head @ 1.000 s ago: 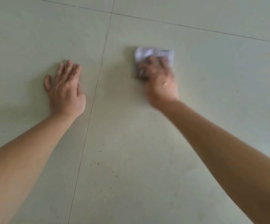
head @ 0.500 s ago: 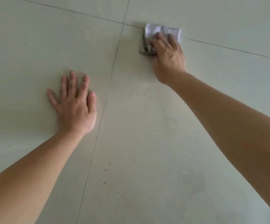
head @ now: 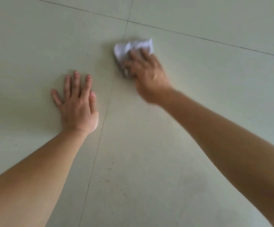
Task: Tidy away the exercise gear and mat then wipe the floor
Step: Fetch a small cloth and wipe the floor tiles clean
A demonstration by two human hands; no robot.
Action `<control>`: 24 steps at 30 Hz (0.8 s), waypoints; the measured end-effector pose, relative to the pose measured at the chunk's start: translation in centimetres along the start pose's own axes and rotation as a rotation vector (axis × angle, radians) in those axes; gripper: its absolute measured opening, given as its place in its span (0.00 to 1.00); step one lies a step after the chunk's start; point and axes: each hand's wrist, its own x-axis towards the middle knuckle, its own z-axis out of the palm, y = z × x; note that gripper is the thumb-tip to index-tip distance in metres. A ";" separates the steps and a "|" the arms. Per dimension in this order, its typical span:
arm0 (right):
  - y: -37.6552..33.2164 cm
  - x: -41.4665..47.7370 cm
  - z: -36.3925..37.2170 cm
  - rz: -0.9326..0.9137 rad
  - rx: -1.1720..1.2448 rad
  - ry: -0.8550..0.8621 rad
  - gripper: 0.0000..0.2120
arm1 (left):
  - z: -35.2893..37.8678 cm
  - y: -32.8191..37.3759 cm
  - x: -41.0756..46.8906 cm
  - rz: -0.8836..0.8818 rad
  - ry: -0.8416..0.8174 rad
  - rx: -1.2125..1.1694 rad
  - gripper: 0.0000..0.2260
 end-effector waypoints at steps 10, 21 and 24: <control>7.3 -10.1 -3.1 -0.166 -0.094 -0.113 0.20 | 0.1 0.0 0.0 -0.004 0.036 -0.019 0.21; 2.4 -16.8 -2.2 0.141 -0.033 -0.130 0.27 | 0.3 -0.1 -0.1 0.011 0.052 -0.041 0.22; 7.2 -15.7 -4.2 0.130 -0.099 -0.144 0.26 | 0.4 0.0 -0.1 0.023 0.077 -0.042 0.22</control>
